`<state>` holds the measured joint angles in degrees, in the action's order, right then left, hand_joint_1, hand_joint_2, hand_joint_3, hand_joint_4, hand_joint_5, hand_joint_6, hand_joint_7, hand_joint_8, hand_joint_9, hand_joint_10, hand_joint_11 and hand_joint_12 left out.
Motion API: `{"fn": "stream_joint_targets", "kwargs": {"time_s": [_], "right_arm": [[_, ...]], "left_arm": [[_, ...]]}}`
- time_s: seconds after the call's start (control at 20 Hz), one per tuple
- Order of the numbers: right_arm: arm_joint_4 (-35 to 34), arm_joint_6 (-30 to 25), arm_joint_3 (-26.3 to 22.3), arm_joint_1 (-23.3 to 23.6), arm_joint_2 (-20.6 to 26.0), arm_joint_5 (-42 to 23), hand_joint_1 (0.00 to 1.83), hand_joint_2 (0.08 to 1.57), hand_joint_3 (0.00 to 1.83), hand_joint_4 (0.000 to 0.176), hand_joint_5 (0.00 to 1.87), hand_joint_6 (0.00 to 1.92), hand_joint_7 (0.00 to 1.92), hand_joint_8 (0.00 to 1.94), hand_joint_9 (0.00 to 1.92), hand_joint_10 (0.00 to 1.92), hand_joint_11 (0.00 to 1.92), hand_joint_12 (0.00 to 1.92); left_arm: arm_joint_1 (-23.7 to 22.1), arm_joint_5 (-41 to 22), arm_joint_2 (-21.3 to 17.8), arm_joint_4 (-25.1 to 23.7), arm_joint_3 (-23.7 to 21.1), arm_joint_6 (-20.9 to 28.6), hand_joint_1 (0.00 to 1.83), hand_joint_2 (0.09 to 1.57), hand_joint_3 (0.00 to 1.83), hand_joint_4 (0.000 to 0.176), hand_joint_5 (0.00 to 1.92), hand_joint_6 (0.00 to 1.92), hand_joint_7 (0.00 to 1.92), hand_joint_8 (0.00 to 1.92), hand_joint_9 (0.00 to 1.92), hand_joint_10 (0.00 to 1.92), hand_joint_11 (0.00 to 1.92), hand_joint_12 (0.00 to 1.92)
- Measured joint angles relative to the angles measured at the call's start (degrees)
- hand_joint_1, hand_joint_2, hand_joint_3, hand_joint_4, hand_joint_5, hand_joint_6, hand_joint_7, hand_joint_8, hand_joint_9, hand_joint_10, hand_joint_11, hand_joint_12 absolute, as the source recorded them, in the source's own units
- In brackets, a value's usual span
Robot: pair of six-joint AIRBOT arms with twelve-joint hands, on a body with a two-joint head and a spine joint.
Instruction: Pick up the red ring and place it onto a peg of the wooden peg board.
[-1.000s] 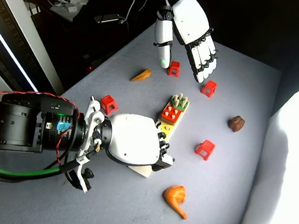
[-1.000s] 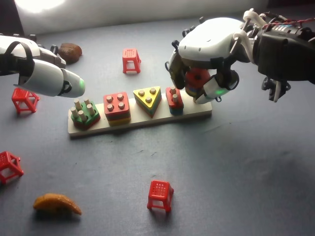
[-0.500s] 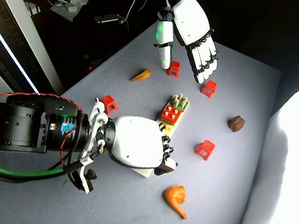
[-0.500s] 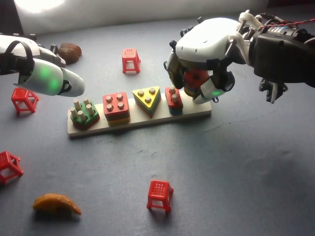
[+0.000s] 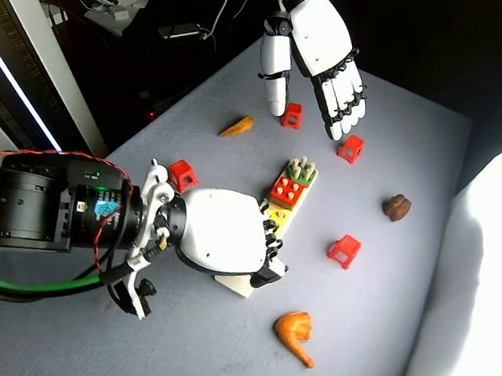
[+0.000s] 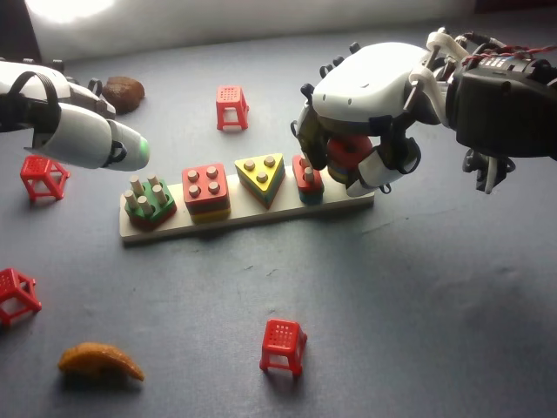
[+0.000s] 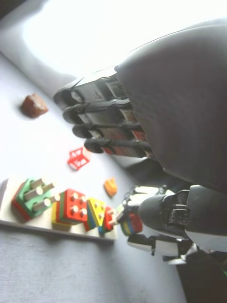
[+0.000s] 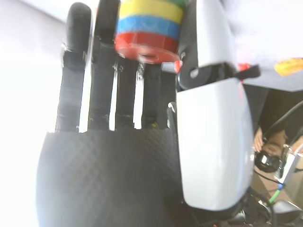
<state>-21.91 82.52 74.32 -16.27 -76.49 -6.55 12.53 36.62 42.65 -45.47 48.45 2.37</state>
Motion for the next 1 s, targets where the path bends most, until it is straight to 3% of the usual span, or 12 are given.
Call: {"fn": "stream_joint_targets", "kwargs": {"time_s": [0.25, 0.35, 0.75, 0.9, 1.0], "right_arm": [[0.0, 0.0, 2.8, 0.0, -1.6, -0.6, 1.2, 1.16, 0.0, 0.0, 0.92, 1.18, 0.87, 1.06, 1.01, 0.1, 0.58, 1.25], [0.0, 0.0, 3.9, 0.2, -2.2, -0.7, 1.21, 1.16, 0.0, 0.0, 0.92, 1.18, 0.88, 1.04, 1.02, 0.1, 0.6, 1.27], [0.6, 0.0, 4.3, 0.2, -2.6, -0.7, 1.21, 1.15, 0.0, 0.0, 0.93, 1.16, 0.92, 0.99, 1.05, 0.07, 0.62, 1.23], [0.8, 0.0, 4.7, -0.3, -3.0, -1.4, 1.2, 1.17, 0.0, 0.0, 0.9, 1.21, 0.87, 1.06, 1.02, 0.05, 0.58, 1.23], [0.9, 0.0, 5.1, -0.4, -3.5, -1.7, 1.2, 1.16, 0.0, 0.0, 0.9, 1.2, 0.9, 1.03, 1.03, 0.04, 0.58, 1.25]], "left_arm": [[0.0, -0.1, 0.0, 0.0, 0.0, 0.0, 0.0, 1.28, 0.0, 0.0, 0.17, 0.0, 0.18, 0.01, 0.15, 0.01, 0.0, 0.29], [0.0, 0.0, 0.0, 0.0, 0.0, 0.0, 0.0, 1.29, 0.0, 0.0, 0.15, 0.0, 0.15, 0.0, 0.12, 0.0, 0.0, 0.23], [0.0, 0.0, 0.1, 0.0, 0.0, 0.0, 0.0, 1.28, 0.0, 0.0, 0.16, 0.0, 0.15, 0.0, 0.12, 0.0, 0.0, 0.26], [0.0, 0.0, 0.1, 0.0, 0.0, 0.0, 0.0, 1.29, 0.0, 0.0, 0.18, 0.01, 0.17, 0.01, 0.13, 0.0, 0.0, 0.28], [0.0, -0.1, 0.1, 0.0, 0.0, 0.0, 0.0, 1.29, 0.0, 0.0, 0.16, 0.0, 0.14, 0.0, 0.1, 0.0, 0.0, 0.19]]}}
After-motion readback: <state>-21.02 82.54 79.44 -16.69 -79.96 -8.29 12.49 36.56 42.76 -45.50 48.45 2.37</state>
